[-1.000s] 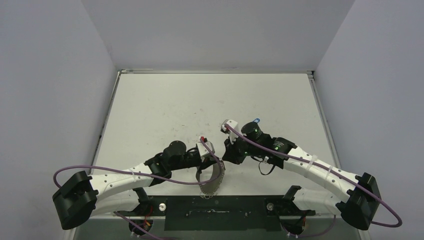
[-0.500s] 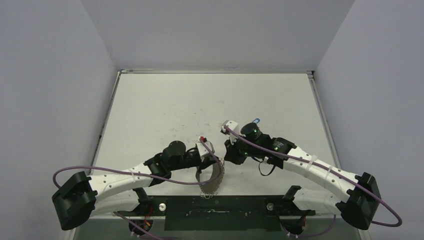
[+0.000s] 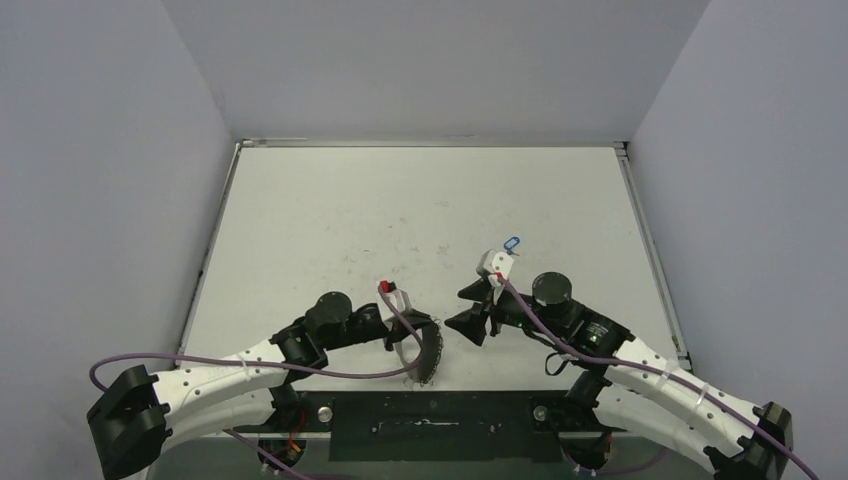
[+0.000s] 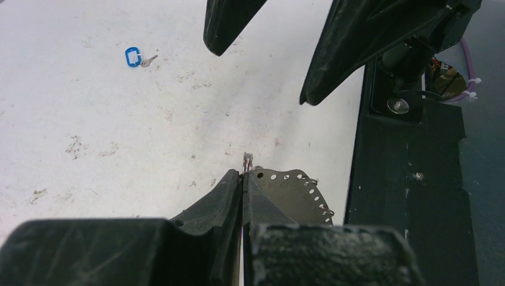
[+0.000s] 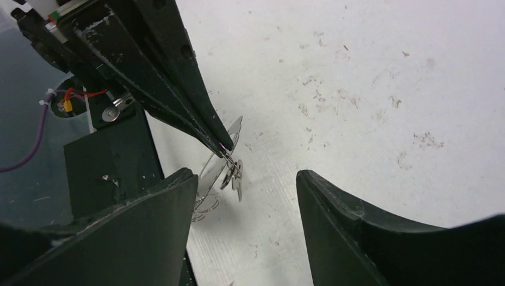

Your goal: Put the keys on the keyring

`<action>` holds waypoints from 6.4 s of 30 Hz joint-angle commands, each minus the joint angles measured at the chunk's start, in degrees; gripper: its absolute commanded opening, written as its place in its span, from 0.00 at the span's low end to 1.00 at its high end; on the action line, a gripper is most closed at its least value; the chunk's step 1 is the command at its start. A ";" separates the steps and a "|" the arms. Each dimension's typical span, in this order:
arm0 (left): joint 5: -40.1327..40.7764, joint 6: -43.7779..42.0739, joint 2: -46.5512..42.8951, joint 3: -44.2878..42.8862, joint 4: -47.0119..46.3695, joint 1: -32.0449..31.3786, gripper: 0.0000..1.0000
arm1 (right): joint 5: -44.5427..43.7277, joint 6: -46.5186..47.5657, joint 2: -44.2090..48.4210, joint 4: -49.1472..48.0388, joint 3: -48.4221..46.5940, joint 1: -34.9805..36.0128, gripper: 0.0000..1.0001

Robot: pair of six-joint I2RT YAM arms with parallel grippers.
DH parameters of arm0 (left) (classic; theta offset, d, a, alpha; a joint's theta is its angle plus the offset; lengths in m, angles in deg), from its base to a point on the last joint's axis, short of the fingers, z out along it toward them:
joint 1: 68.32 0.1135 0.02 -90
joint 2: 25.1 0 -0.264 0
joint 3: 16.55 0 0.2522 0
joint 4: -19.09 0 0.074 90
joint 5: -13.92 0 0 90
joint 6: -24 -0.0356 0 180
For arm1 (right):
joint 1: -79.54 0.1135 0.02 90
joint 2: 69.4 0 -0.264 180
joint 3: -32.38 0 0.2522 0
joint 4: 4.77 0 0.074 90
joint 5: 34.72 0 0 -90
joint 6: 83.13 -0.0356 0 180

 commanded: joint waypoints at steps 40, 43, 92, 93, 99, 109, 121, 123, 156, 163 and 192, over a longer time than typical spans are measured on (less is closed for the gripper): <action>-2.36 -1.13 -7.42 4.36 -9.00 -0.33 0.00 | 19.22 12.13 -11.41 -29.23 8.04 1.24 0.00; -2.22 -1.41 -7.73 4.34 -8.01 -0.29 0.00 | 18.30 12.28 -10.73 -27.57 7.33 1.24 0.00; -8.37 -7.85 -3.72 0.47 -7.44 -0.32 0.08 | 8.64 19.60 -26.01 28.64 -28.01 7.46 0.00; -8.01 -7.79 -3.70 0.47 -7.35 -0.37 0.04 | 8.64 19.68 -26.00 28.71 -28.01 7.47 0.00; -6.72 -7.77 -4.48 1.03 -6.92 -0.35 0.00 | 8.18 20.10 -25.48 28.19 -27.91 7.73 0.00; -2.58 -3.75 -5.68 6.71 -17.83 -0.37 0.00 | 3.92 23.40 -18.25 19.36 -21.08 7.44 0.43; -3.58 -2.28 -6.13 11.59 -28.68 -0.49 0.00 | 11.68 29.86 -4.39 -3.94 -2.87 6.30 0.39; -3.95 -2.21 -6.48 11.69 -28.48 -0.54 0.00 | 12.12 29.80 -4.68 -5.25 -2.44 6.17 0.38; -2.75 -3.49 -10.95 12.01 -23.04 -0.60 0.00 | 11.90 26.74 -10.34 -9.97 -3.51 5.10 0.34; -2.54 -3.90 -10.91 11.85 -22.66 -0.64 0.00 | 13.30 26.47 -10.05 -11.45 -3.06 4.72 0.03; -1.39 -12.34 -12.14 4.38 -3.45 -0.57 0.31 | 5.09 23.28 -26.11 30.43 -31.60 5.92 0.00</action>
